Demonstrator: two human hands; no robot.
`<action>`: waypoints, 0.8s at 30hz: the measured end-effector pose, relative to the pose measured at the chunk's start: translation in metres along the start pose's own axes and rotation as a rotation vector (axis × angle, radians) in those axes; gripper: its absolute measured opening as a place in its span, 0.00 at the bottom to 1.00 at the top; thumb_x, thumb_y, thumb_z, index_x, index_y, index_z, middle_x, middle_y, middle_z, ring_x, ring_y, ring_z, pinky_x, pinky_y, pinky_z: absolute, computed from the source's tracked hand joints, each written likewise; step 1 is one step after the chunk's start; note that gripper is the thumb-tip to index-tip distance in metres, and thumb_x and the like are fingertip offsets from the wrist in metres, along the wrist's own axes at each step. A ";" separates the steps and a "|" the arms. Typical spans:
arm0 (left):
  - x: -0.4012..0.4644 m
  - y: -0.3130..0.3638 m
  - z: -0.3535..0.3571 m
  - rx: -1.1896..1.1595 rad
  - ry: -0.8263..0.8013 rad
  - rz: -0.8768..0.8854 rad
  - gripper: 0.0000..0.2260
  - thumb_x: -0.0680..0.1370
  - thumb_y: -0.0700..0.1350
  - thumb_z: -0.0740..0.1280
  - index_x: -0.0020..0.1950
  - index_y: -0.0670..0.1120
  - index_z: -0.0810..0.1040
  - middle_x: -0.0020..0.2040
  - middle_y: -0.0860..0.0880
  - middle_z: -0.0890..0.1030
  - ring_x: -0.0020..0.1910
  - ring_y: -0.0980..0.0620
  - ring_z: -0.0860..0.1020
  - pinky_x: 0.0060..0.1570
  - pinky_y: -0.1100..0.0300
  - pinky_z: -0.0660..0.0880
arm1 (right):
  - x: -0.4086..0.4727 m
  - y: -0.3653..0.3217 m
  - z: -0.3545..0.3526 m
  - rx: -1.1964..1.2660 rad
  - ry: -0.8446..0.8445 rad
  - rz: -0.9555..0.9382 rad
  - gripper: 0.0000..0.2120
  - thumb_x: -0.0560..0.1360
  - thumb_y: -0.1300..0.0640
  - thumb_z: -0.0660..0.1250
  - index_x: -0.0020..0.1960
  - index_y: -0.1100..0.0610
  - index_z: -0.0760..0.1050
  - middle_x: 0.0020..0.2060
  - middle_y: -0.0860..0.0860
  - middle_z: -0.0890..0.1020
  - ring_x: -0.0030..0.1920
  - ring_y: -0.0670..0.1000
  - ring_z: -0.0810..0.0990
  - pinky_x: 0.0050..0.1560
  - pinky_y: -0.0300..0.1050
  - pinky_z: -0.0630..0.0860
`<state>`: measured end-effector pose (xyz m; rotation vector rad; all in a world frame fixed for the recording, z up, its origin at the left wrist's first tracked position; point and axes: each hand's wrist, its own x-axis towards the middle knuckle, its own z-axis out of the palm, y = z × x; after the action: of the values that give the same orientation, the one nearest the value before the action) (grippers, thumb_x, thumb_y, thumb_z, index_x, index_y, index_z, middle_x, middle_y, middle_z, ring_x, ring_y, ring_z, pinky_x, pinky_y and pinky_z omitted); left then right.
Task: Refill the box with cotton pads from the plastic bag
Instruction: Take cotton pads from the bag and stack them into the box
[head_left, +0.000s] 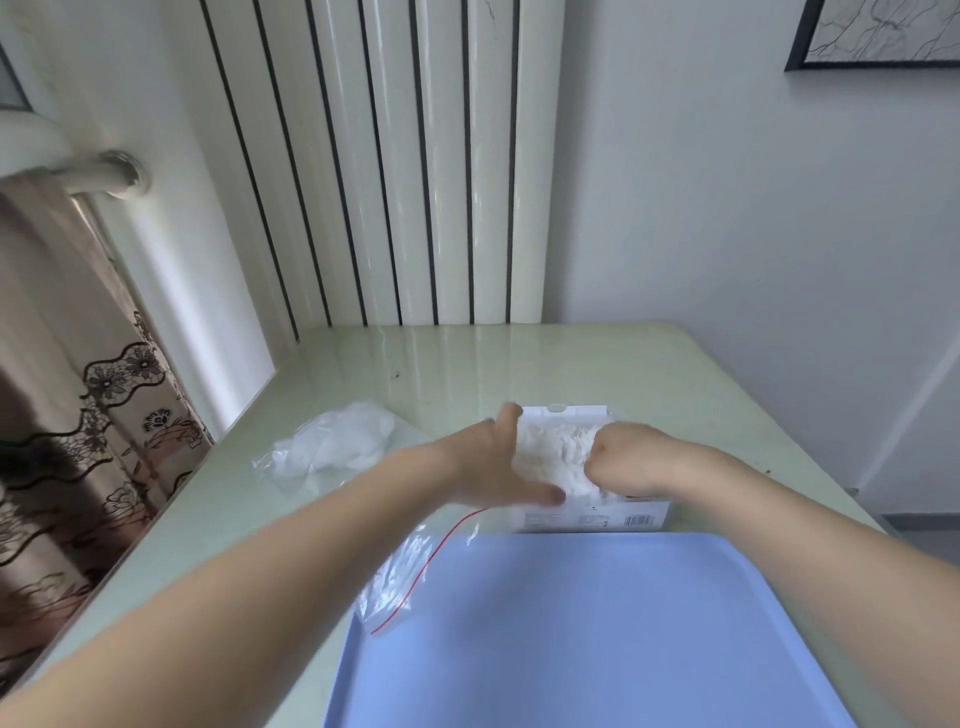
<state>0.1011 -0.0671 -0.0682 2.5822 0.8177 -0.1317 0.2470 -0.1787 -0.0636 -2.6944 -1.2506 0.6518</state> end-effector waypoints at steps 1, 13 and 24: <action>-0.007 -0.008 -0.011 -0.078 0.039 0.001 0.40 0.71 0.66 0.70 0.74 0.50 0.56 0.66 0.48 0.73 0.63 0.46 0.75 0.63 0.49 0.73 | -0.009 -0.003 0.000 -0.032 0.107 -0.054 0.08 0.76 0.59 0.58 0.49 0.57 0.76 0.46 0.52 0.79 0.43 0.53 0.77 0.42 0.43 0.74; -0.067 -0.156 -0.025 -0.334 0.326 -0.436 0.25 0.84 0.56 0.55 0.79 0.49 0.59 0.74 0.40 0.68 0.72 0.43 0.67 0.63 0.55 0.63 | -0.058 -0.063 0.104 -0.202 0.202 -0.873 0.28 0.74 0.69 0.57 0.70 0.48 0.71 0.70 0.46 0.72 0.68 0.51 0.72 0.62 0.46 0.74; -0.047 -0.199 0.002 -0.700 0.449 -0.374 0.31 0.80 0.57 0.63 0.80 0.52 0.56 0.80 0.49 0.54 0.77 0.48 0.59 0.72 0.52 0.58 | 0.047 -0.156 0.133 -0.035 0.275 -0.715 0.23 0.74 0.60 0.59 0.69 0.55 0.66 0.61 0.64 0.77 0.57 0.64 0.80 0.55 0.54 0.80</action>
<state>-0.0506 0.0539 -0.1337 1.7937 1.2330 0.5484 0.1080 -0.0525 -0.1583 -2.0184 -1.9598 0.1583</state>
